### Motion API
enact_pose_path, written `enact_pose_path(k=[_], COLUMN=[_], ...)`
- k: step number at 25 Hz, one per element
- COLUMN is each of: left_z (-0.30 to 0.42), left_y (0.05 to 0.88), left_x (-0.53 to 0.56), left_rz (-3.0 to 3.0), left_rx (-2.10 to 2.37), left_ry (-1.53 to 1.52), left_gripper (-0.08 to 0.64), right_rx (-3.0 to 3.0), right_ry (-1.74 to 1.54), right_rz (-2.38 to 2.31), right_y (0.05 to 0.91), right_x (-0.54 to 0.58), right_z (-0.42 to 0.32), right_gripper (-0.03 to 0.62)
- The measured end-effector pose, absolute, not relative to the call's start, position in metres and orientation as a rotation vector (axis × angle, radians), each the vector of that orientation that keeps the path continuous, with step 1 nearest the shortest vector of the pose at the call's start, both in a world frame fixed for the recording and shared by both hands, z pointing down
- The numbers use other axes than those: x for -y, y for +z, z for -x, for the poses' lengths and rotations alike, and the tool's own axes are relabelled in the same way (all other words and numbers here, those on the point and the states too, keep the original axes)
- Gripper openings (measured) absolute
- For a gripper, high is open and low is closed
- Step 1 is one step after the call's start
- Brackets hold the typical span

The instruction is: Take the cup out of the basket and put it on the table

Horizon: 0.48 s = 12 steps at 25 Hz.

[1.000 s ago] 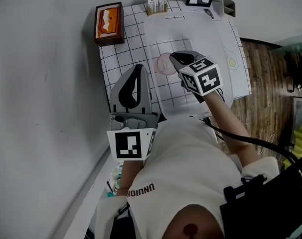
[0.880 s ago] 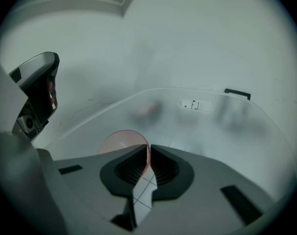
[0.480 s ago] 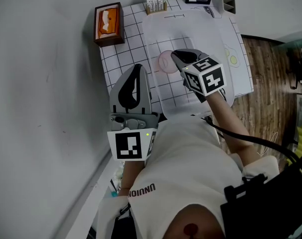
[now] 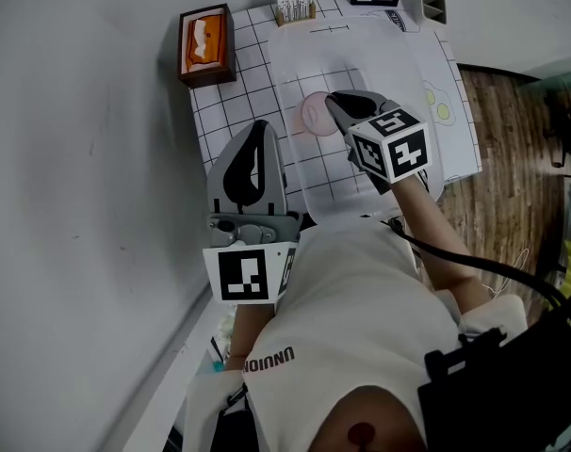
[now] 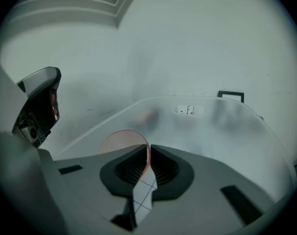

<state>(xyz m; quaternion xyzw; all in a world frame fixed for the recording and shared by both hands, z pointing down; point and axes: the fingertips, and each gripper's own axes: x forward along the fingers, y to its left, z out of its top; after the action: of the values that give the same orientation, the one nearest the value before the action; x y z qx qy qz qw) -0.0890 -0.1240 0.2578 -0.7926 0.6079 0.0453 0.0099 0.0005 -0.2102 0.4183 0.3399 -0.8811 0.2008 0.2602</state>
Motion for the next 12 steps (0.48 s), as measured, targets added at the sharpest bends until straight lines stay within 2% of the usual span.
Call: enact_pose_path(k=[12], left_z=[0.0875], left_y=[0.2575], left_x=[0.1224], left_rz=[2.471], left_rx=[-1.9], left_ry=[0.135], left_gripper=[0.014], right_rx=[2.413], right_ry=[0.56], right_rz=[-0.964], right_y=[0.4101], right_x=[0.2106], right_z=[-0.0068], right_gripper=[0.038])
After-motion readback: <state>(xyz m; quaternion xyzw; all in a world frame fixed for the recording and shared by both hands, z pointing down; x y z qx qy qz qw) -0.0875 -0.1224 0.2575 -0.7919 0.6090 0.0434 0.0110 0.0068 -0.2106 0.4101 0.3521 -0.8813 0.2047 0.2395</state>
